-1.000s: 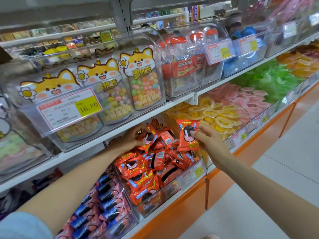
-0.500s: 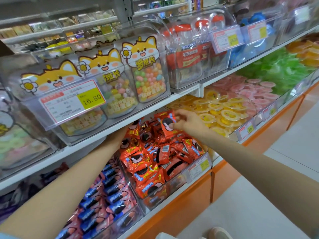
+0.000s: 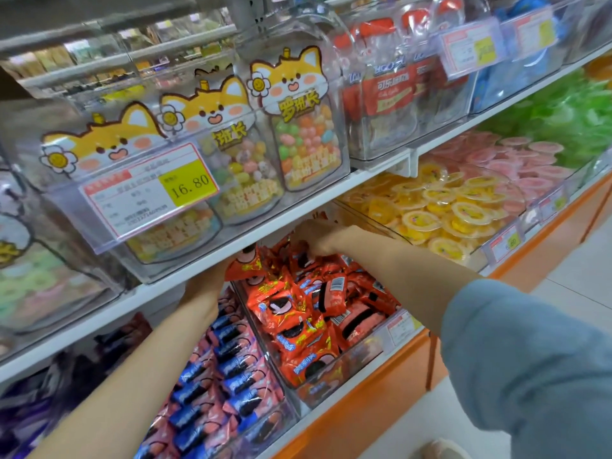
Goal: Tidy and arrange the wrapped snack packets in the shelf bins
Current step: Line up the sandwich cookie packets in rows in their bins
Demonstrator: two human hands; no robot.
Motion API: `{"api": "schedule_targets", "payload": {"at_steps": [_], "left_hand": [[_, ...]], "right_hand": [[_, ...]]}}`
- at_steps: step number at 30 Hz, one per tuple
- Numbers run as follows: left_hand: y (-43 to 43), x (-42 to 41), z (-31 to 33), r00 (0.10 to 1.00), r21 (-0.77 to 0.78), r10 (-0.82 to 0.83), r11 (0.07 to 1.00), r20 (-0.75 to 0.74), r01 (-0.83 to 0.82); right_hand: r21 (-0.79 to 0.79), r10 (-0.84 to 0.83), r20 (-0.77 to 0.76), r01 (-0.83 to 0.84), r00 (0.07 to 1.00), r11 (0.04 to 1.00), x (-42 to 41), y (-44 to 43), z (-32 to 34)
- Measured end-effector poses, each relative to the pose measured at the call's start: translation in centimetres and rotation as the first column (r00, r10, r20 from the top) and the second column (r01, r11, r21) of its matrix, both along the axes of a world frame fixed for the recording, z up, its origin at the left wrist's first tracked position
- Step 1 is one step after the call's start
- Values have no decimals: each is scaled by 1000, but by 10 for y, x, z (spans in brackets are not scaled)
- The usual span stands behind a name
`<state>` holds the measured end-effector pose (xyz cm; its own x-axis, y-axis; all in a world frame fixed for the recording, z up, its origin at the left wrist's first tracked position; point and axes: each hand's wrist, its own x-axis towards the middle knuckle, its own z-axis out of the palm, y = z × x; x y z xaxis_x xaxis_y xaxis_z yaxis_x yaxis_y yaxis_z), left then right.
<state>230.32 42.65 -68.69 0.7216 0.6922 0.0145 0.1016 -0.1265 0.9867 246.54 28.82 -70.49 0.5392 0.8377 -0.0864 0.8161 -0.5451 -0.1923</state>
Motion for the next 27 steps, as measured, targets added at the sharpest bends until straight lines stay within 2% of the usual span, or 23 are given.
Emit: {"api": "schedule_targets", "payload": {"at_steps": [2, 4, 12, 14, 16, 17, 18, 19, 20, 21, 22, 24, 25, 27], "left_hand": [[-3, -2, 3, 1000, 27, -8, 1000, 0, 8], [-5, -4, 4, 1000, 39, -8, 999, 0, 8], [-10, -4, -2, 999, 127, -10, 992, -54, 17], [-15, -6, -4, 998, 161, -21, 986, -59, 31], [-20, -7, -4, 997, 165, -49, 985, -55, 58], [-23, -7, -3, 997, 167, -62, 984, -49, 69], [-26, -7, -3, 997, 163, -68, 984, -42, 74], [-29, -6, -3, 997, 156, -69, 985, -39, 74], [-33, -6, -3, 996, 148, -72, 986, -43, 78], [-38, -6, -2, 996, 137, -81, 987, -42, 86], [-42, -5, -1, 995, 136, -90, 986, -40, 95], [-49, -5, 0, 994, 155, -104, 982, -14, 105], [-50, -6, -2, 995, 203, -103, 974, -9, 103], [-48, -11, -9, 994, 441, -76, 892, -73, 101]], "right_hand": [[-35, 53, 172, -48, 984, 998, 0, 6, -8], [5, 58, 252, -62, 966, 998, -2, 10, -16], [62, 33, 37, -35, 999, 997, 5, 11, -24], [157, -4, 0, 4, 1000, 988, 2, 7, -19], [380, -46, -125, 91, 991, 920, -6, 3, -7], [499, -30, -283, 174, 959, 849, -13, -1, 0], [566, 51, -502, 283, 863, 774, -22, -5, 7], [549, 151, -670, 348, 727, 760, -29, -9, 12], [506, 220, -771, 364, 598, 782, -32, -12, 15], [469, 225, -774, 296, 592, 832, -33, -13, 15], [451, 230, -747, 222, 623, 865, -35, -15, 15], [486, 230, -668, 181, 708, 855, -28, -14, 13], [515, 203, -620, 198, 758, 834, -21, -14, 15], [514, 143, -554, 201, 820, 834, -4, -15, 19]]}}
